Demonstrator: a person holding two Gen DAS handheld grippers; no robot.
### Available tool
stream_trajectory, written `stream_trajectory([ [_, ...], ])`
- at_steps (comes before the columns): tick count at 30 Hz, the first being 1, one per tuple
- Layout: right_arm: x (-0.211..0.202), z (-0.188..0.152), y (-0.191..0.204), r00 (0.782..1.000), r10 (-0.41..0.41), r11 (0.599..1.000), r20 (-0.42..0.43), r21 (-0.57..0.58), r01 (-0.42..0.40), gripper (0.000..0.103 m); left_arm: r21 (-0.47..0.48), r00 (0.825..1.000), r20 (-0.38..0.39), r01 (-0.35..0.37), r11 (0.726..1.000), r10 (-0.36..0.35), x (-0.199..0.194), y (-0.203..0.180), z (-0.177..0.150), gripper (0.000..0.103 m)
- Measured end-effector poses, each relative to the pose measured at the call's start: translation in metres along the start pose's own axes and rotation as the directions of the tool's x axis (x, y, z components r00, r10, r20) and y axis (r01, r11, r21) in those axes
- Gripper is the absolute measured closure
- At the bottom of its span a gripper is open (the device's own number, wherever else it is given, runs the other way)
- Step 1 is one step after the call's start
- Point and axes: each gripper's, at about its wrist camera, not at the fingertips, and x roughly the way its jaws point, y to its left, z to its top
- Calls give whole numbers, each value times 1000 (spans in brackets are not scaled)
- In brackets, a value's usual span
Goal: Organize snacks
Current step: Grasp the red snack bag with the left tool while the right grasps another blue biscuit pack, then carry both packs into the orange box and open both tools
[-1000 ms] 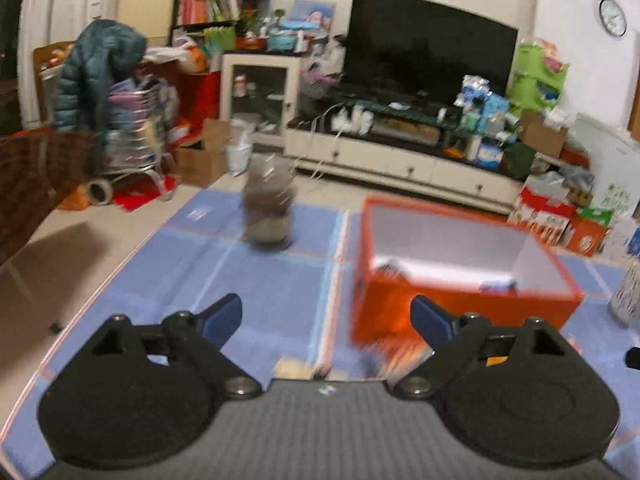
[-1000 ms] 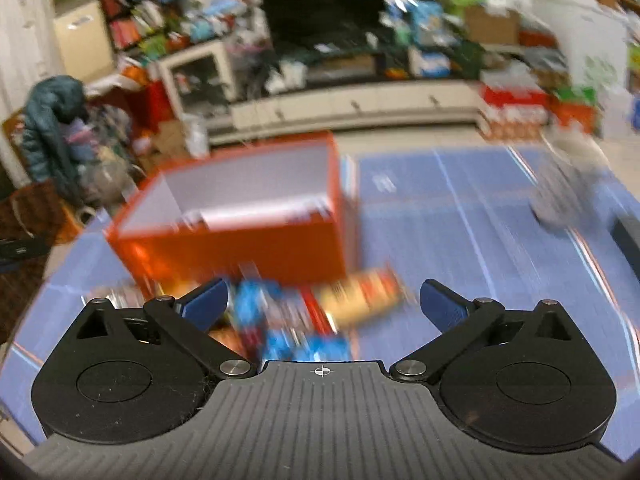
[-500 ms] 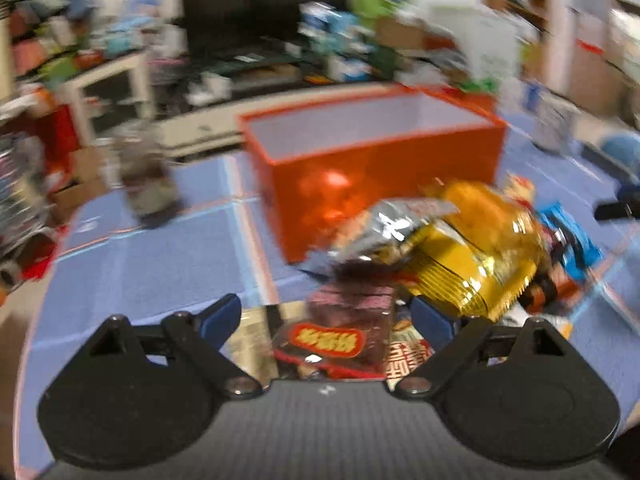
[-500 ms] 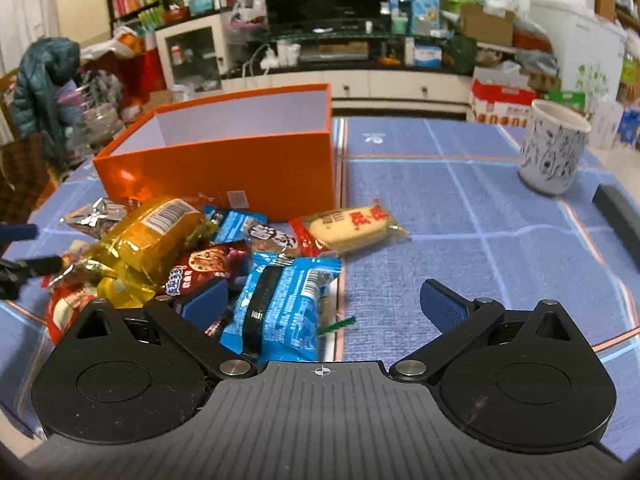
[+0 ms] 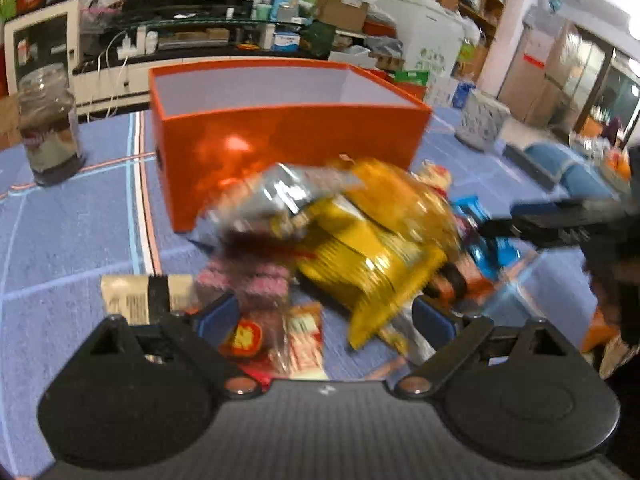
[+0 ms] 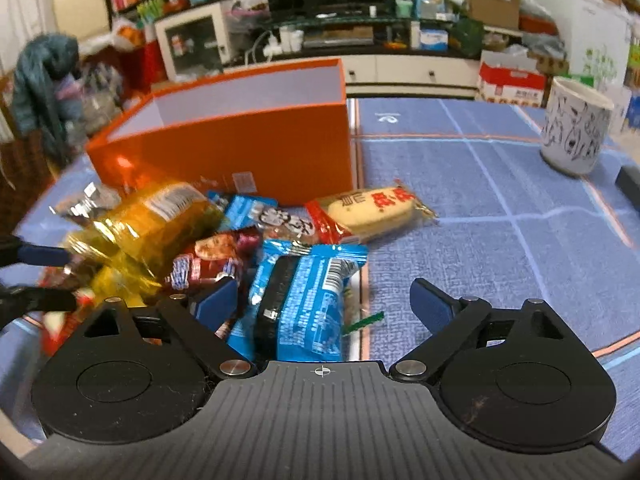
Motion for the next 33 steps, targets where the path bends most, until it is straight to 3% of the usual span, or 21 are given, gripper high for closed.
stream_trajectory([
  [3, 8, -1, 6, 1000, 1, 1000, -8, -10, -1, 23, 45, 1000, -25, 7, 999, -6, -6, -17, -8, 10],
  [6, 16, -2, 8, 999, 19, 1000, -39, 6, -18, 32, 57, 1000, -3, 8, 998, -8, -10, -17, -6, 10],
  [9, 17, -3, 10, 999, 31, 999, -44, 18, -30, 37, -48, 997, 16, -75, 996, 76, -7, -1, 4, 10],
  [11, 17, -4, 12, 999, 25, 1000, -41, 11, -25, 37, -111, 993, 33, -106, 988, 110, -5, 11, 10, 10],
  [14, 19, -4, 13, 998, 32, 999, -45, 8, -31, 37, -89, 993, 37, -112, 990, 115, 1, 19, 15, 10],
  [18, 24, -6, 12, 997, 41, 999, -67, -1, -41, 35, -91, 994, -41, -105, 990, 102, 23, 32, 12, 10],
  [22, 27, -6, 9, 996, 49, 999, -68, -2, -49, 35, -92, 994, -39, -106, 990, 103, 27, 34, 8, 11],
  [26, 27, -6, 9, 997, 31, 999, -68, -20, -33, 50, -121, 991, -41, -135, 983, 131, 25, 33, 7, 28],
  [31, 28, -8, 9, 997, 22, 999, -72, -29, -24, 51, -107, 981, -67, -186, 977, 180, 28, 26, 6, 40],
  [33, 27, -8, 11, 998, 7, 999, -70, -39, -9, 59, -109, 979, -69, -198, 974, 192, 28, 24, 8, 42],
])
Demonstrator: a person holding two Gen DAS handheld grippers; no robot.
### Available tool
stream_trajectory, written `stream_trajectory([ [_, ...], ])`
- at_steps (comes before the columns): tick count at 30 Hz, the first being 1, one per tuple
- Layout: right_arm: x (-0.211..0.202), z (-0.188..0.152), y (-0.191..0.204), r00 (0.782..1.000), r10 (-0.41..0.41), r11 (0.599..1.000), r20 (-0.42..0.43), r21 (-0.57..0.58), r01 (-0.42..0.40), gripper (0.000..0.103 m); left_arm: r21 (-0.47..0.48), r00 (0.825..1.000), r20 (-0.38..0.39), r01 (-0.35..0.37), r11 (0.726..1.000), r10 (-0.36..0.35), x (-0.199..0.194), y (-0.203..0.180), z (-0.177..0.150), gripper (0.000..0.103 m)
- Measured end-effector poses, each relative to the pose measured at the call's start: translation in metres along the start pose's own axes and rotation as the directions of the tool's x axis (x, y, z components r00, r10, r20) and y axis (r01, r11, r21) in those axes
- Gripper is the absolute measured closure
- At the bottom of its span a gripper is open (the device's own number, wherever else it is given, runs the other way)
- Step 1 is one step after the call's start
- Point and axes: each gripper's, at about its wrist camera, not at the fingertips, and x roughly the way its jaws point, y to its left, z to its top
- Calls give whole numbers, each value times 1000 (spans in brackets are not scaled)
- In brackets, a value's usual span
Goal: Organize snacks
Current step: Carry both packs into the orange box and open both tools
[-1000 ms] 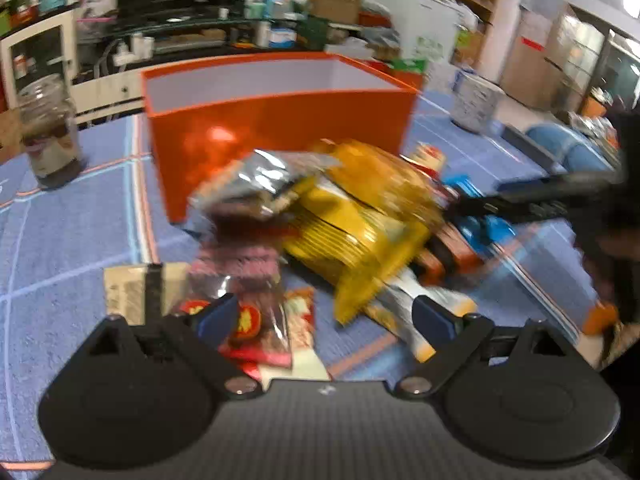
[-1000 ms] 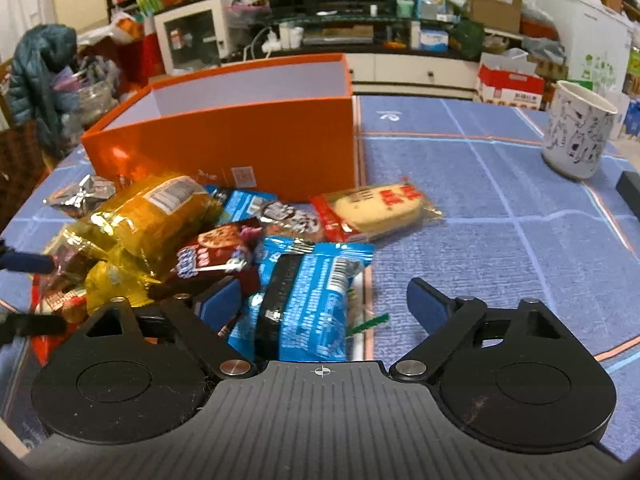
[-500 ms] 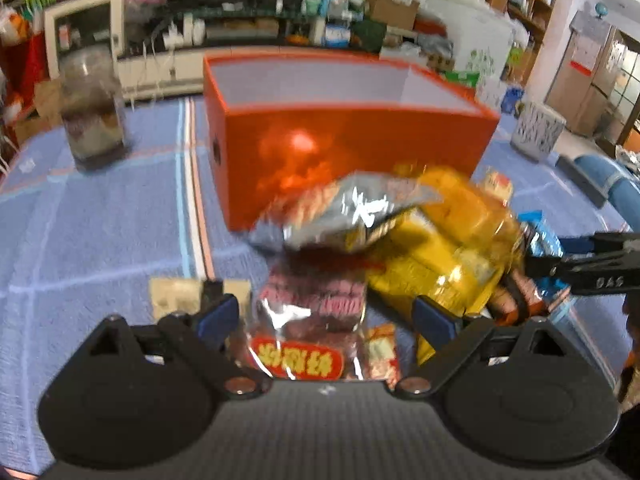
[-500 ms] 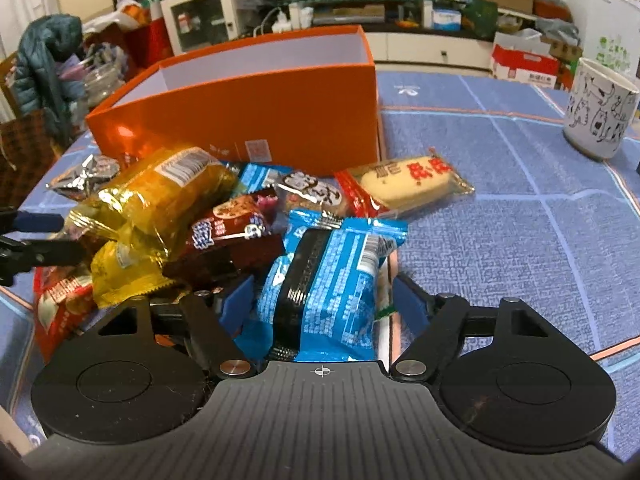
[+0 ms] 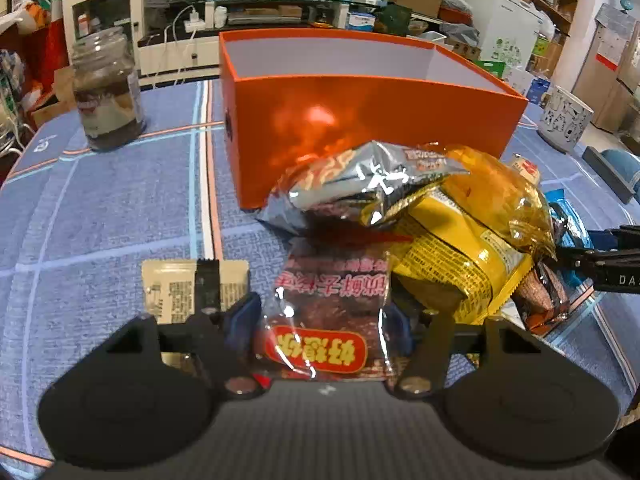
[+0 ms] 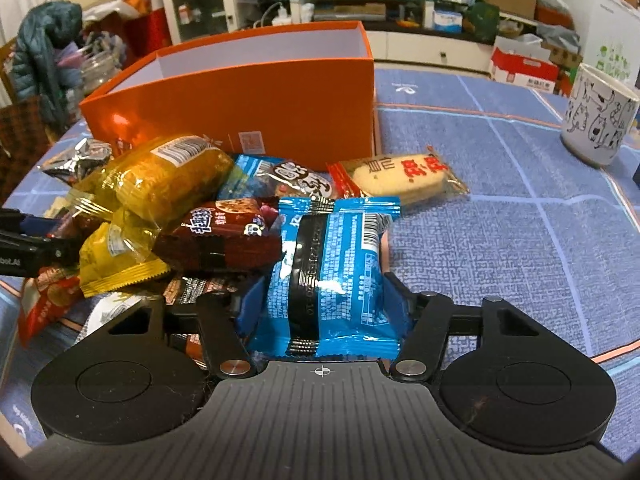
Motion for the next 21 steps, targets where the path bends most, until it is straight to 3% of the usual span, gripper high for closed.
stream_trajectory([
  [2, -3, 1, 1, 1000, -10, 1000, 11, -5, 10, 64, -1, 1000, 4, -18, 1000, 18, -4, -2, 0, 43],
  [11, -23, 5, 4, 995, -70, 996, 78, -57, 74, 65, 22, 993, 67, -94, 995, 92, -33, -20, -2, 44],
  [17, -39, 13, -7, 989, -80, 996, 126, -26, 84, 65, -24, 970, 119, -211, 977, 212, -53, -33, 5, 44],
  [21, -43, 16, -3, 988, -67, 997, 136, -22, 71, 65, -97, 944, 93, -309, 946, 318, -53, -38, 8, 44],
])
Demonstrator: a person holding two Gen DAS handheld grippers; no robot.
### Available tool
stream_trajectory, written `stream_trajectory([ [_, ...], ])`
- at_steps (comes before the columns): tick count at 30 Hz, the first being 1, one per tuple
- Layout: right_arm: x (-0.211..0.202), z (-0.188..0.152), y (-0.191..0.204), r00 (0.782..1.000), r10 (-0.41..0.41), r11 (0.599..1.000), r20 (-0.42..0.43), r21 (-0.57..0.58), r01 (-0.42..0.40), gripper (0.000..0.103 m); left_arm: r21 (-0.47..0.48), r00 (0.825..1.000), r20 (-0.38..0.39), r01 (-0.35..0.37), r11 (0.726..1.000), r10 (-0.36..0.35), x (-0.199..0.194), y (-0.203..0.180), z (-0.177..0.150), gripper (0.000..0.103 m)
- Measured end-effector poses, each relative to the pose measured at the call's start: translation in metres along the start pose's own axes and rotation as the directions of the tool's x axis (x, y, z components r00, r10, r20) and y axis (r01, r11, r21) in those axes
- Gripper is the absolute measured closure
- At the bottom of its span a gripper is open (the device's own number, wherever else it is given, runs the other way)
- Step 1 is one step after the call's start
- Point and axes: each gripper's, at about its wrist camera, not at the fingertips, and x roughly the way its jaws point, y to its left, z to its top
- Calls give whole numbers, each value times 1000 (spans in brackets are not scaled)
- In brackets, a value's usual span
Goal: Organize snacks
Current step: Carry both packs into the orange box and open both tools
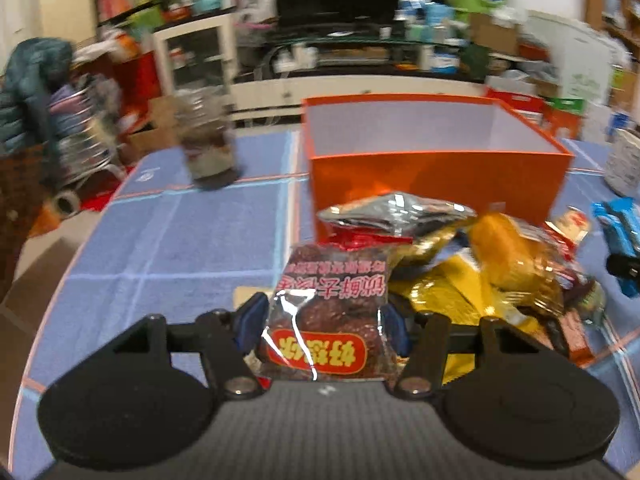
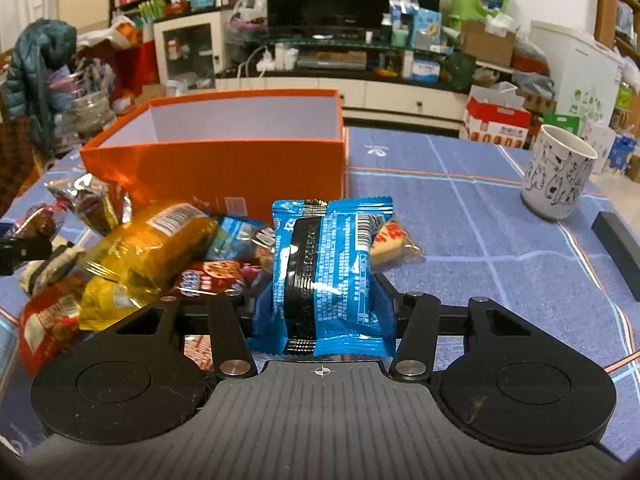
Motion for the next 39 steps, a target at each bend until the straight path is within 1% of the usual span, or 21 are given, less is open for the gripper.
stream_trajectory([
  [3, -3, 2, 6, 1000, 10, 1000, 9, -1, -10, 65, -37, 1000, -13, -24, 999, 23, -2, -2, 0, 44],
  [6, -7, 4, 11, 1000, 20, 1000, 20, -4, -20, 65, -66, 999, -4, -42, 997, 42, -9, -3, 0, 44],
  [10, -13, 8, 17, 999, 40, 999, 33, -7, -39, 65, -83, 996, 10, -89, 993, 90, -19, -8, 0, 44],
  [19, -28, 18, 35, 994, 85, 996, 68, -11, -84, 65, -97, 992, 80, -95, 991, 103, -44, -16, 4, 44],
  [22, -32, 19, 39, 993, 90, 996, 75, -13, -90, 65, -85, 989, 90, -106, 991, 113, -48, -19, 3, 44],
  [29, -37, 24, 46, 991, 98, 995, 89, -18, -97, 65, -109, 985, 102, -128, 986, 139, -51, -15, 7, 44],
  [32, -41, 29, 48, 989, 106, 994, 103, -19, -105, 65, -117, 985, 114, -115, 986, 128, -54, -15, 13, 44],
  [35, -45, 35, 50, 986, 114, 993, 124, -16, -113, 65, -136, 988, 121, -75, 988, 92, -57, -15, 23, 44],
  [39, -46, 49, 50, 980, 117, 993, 158, -14, -117, 65, -119, 985, 137, -87, 989, 104, -55, -19, 33, 44],
])
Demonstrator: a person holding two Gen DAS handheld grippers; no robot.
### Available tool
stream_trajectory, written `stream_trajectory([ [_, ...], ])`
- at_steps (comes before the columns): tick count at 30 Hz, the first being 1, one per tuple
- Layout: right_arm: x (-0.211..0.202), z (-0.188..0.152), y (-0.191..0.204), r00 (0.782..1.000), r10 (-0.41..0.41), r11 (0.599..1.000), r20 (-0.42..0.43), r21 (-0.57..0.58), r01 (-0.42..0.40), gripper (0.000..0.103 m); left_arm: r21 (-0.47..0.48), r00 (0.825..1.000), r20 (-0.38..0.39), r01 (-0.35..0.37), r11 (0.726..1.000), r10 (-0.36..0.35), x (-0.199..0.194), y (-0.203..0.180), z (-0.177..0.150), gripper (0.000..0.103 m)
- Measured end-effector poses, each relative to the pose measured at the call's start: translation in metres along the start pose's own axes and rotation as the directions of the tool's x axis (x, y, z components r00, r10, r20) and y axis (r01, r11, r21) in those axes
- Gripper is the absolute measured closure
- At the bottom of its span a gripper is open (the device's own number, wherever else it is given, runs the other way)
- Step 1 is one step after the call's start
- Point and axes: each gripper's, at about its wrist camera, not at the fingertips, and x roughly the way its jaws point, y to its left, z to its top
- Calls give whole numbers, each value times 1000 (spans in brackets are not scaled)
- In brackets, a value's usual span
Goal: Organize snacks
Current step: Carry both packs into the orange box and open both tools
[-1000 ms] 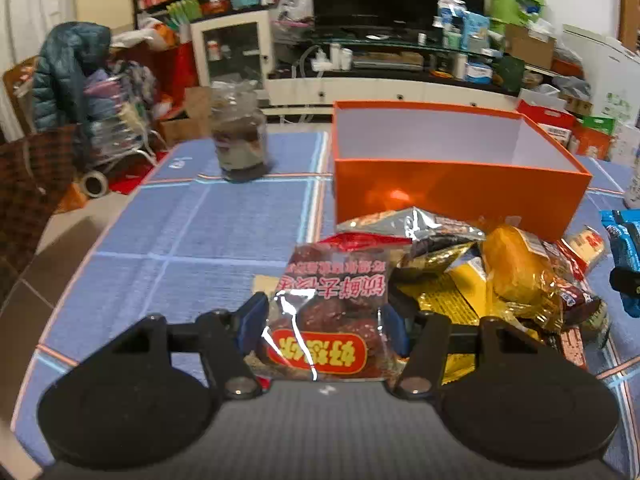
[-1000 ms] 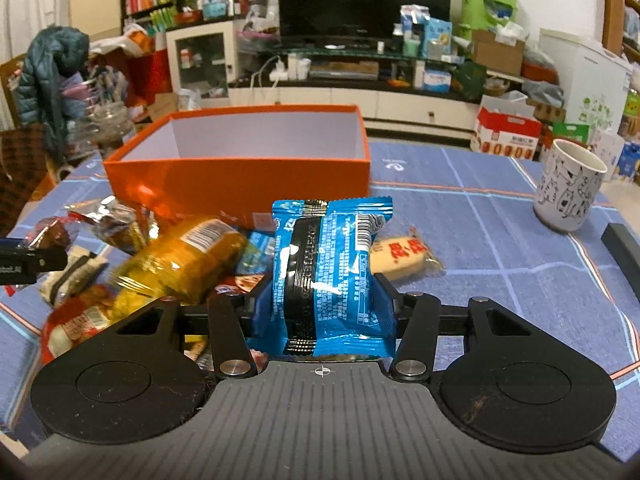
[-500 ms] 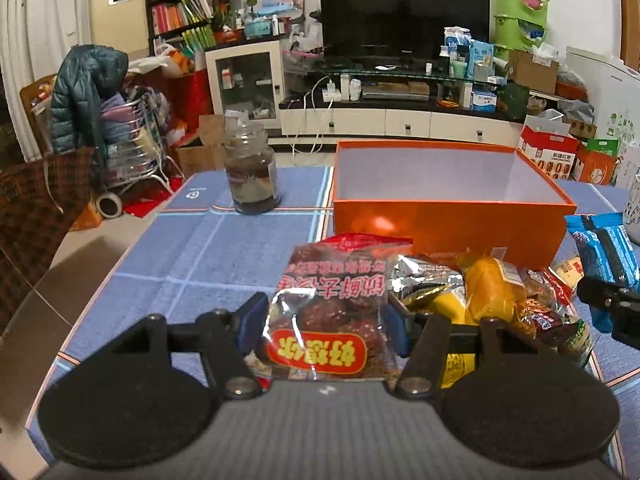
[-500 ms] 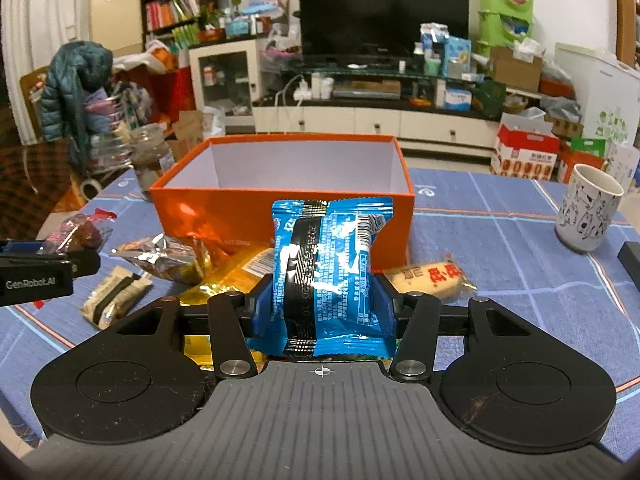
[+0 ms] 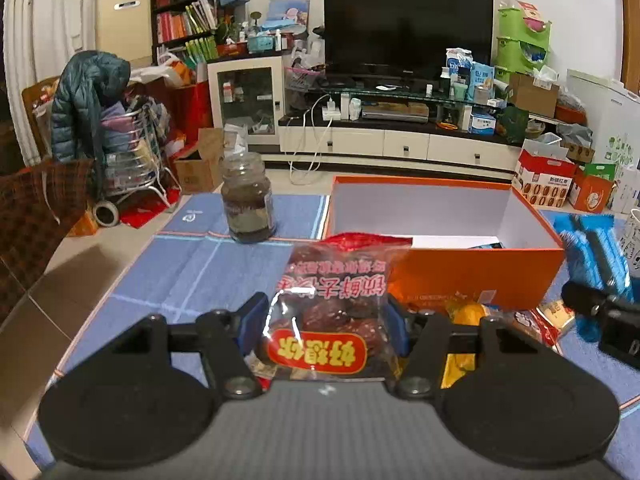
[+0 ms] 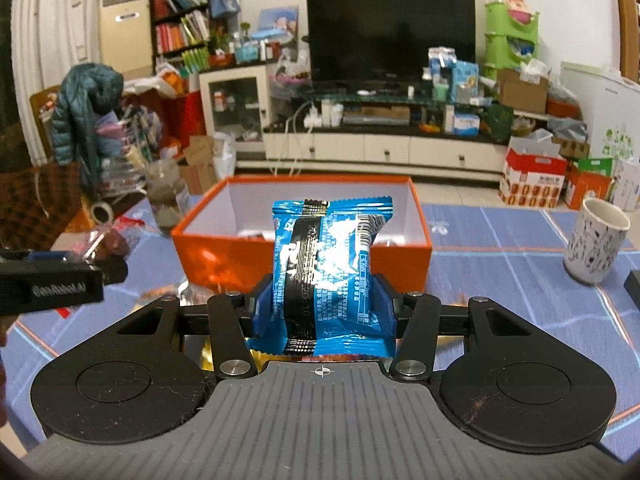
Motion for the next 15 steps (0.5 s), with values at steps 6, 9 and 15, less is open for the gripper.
stream_trajectory([
  [6, 12, 12, -1, 1000, -12, 1000, 25, -28, 12, 65, -16, 1000, -9, -29, 999, 28, 19, 5, 11, 44],
  [9, 22, 22, 0, 999, -16, 999, 48, -51, 18, 65, -20, 999, -5, -38, 999, 38, 30, 4, 20, 44],
  [15, 55, 48, -13, 998, -2, 1000, 56, -22, 3, 65, -12, 999, 16, -32, 999, 33, 58, -5, 48, 44],
])
